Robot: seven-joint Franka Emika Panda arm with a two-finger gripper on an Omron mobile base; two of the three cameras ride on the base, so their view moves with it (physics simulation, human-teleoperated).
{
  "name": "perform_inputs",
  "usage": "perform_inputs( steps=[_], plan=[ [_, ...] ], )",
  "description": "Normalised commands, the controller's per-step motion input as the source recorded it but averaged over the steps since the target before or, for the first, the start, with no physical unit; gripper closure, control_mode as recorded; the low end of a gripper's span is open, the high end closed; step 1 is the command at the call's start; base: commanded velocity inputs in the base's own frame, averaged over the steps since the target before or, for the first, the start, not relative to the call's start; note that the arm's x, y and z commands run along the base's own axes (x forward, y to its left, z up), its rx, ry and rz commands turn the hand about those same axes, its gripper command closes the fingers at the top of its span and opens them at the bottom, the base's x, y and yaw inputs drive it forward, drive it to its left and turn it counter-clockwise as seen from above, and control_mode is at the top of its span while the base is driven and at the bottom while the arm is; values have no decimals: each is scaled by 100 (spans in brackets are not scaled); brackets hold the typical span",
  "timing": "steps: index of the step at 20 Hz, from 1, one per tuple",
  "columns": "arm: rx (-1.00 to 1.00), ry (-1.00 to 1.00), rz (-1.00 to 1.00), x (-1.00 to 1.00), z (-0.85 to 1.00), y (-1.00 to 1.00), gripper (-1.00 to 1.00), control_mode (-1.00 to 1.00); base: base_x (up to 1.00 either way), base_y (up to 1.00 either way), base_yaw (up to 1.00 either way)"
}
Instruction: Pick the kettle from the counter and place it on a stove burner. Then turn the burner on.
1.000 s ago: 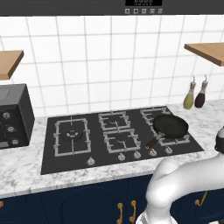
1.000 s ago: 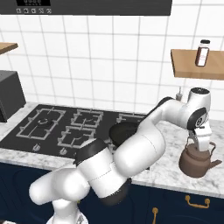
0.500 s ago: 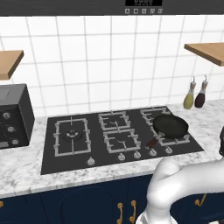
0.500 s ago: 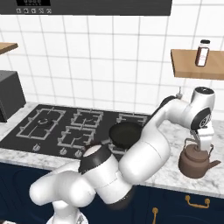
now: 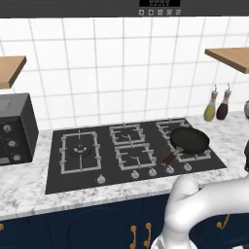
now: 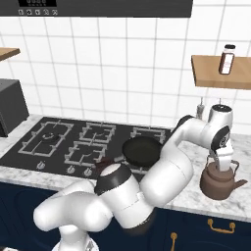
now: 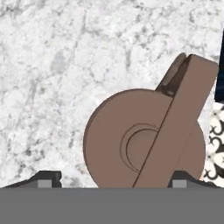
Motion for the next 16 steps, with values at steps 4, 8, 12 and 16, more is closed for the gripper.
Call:
perform_inputs(
  steps=[4, 8, 12, 16],
  plan=[
    [-1, 2, -1, 37, -22, 2, 100, -100, 0, 0, 0],
    [0, -1, -1, -1, -1, 0, 100, -100, 0, 0, 0],
    [0, -17, 0, -56, 19, 14, 100, -100, 0, 0, 0],
    [0, -30, 0, -77, 30, 72, 100, -100, 0, 0, 0]
  ],
)
